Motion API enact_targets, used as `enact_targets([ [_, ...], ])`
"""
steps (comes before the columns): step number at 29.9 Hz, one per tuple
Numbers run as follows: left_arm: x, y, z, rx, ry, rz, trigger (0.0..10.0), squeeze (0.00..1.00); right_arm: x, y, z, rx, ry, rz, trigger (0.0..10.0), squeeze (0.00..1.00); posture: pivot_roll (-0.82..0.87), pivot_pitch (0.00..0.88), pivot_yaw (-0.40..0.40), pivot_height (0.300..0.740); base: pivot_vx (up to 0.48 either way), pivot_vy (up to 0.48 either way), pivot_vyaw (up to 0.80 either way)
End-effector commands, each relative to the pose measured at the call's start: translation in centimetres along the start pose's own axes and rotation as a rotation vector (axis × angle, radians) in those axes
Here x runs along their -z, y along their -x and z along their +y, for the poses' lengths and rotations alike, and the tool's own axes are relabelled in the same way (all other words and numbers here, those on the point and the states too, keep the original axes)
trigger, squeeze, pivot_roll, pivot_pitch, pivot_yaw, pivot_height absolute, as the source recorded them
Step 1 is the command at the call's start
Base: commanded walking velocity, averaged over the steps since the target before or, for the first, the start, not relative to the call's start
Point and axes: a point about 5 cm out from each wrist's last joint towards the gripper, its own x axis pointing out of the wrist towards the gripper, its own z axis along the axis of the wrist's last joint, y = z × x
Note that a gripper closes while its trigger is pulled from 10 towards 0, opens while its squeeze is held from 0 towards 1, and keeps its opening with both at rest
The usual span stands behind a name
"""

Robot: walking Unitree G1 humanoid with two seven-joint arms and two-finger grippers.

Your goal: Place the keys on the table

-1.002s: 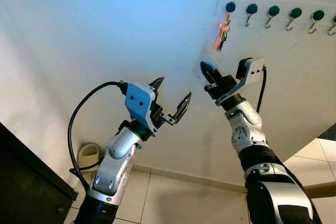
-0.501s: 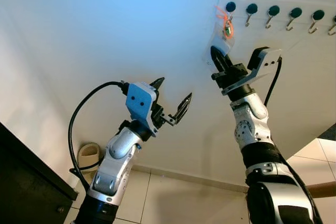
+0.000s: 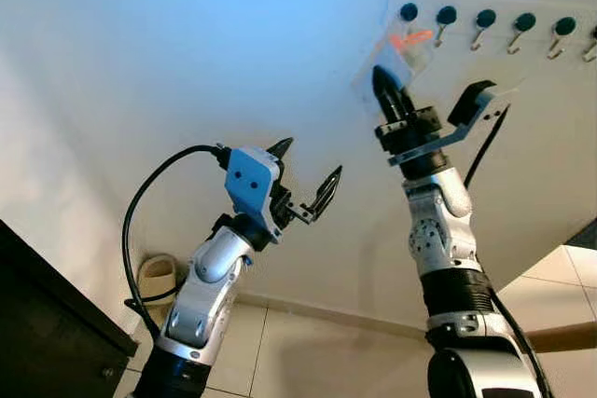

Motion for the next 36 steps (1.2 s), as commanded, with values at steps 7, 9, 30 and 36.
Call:
enact_targets([
  [7, 0.4, 0.2, -0.5, 0.018, 0.007, 0.017, 10.0, 0.0, -0.8, -0.4, 0.3, 0.022, -0.032, -0.013, 0.0, 0.0, 0.04, 0.129, -0.012, 0.74, 0.0, 0.0, 0.0],
  [9, 0.4, 0.2, -0.5, 0.021, 0.006, 0.017, 10.0, 0.0, -0.8, -0.6, 0.1, 0.035, -0.034, 0.007, 0.0, 0.0, 0.04, 0.125, -0.011, 0.74, 0.0, 0.0, 0.0],
  [30, 0.6, 0.2, -0.6, 0.028, 0.0, 0.027, 10.0, 0.0, -1.1, -3.9, -0.2, 0.028, -0.058, 0.07, 0.0, 0.0, 0.04, 0.138, -0.011, 0.74, 0.0, 0.0, 0.0],
  [36, 0.5, 0.2, -0.6, 0.028, 0.001, 0.027, 10.0, 0.0, -2.0, -4.6, 0.1, 0.01, -0.066, 0.021, 0.9, 0.0, 0.04, 0.141, -0.011, 0.74, 0.0, 0.0, 0.0],
])
